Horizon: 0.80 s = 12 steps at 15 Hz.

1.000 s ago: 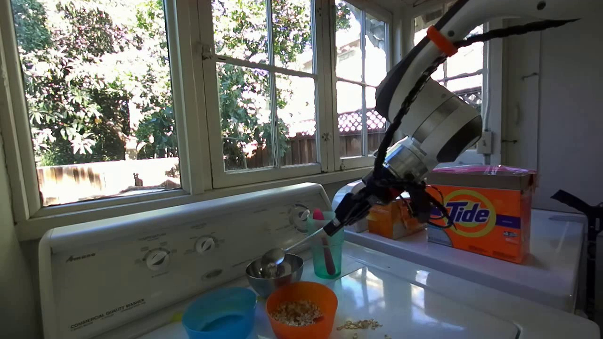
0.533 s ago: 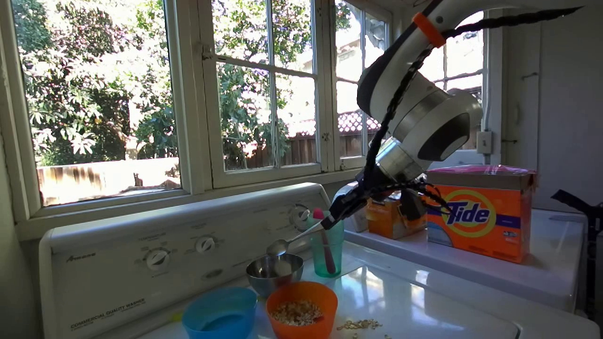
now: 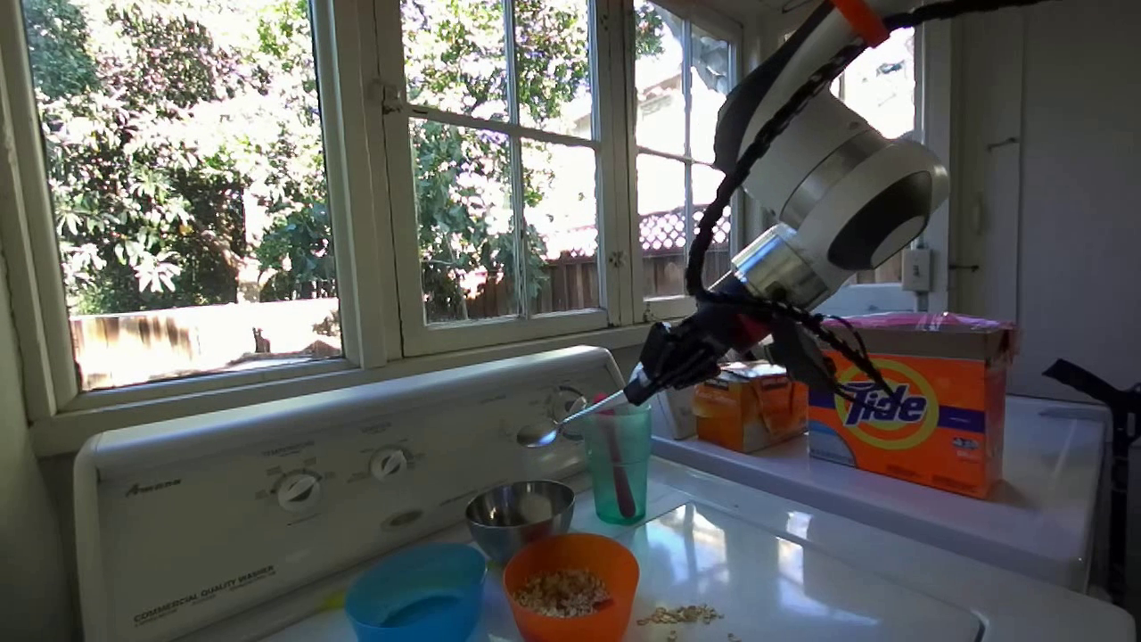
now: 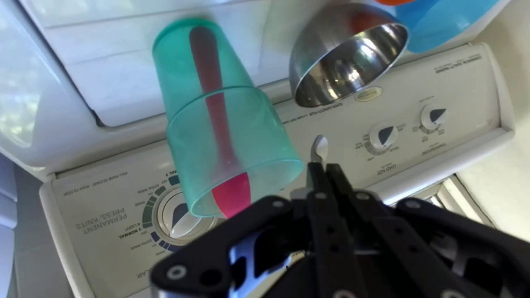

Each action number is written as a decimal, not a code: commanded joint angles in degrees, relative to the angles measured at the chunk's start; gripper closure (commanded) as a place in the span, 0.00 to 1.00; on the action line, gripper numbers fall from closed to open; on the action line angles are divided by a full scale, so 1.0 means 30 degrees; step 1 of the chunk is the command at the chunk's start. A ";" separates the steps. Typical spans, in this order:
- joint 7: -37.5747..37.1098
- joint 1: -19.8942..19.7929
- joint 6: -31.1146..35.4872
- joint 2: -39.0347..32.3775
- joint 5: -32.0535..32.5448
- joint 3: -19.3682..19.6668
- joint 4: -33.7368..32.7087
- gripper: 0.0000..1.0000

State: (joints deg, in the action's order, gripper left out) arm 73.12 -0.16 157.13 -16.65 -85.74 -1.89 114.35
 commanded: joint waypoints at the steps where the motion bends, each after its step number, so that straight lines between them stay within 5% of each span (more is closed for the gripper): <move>1: -0.2582 -0.1015 -0.4205 0.2505 0.1150 0.0408 0.2429 0.99; 6: -0.5805 -0.1445 -0.8739 0.4071 0.3746 0.1517 0.4642 0.99; 12: -0.7274 -0.0974 -0.6605 0.4447 0.6211 0.1474 0.6347 0.99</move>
State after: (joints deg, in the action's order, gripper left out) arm 52.78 -4.20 133.52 -5.17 -69.28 2.91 130.63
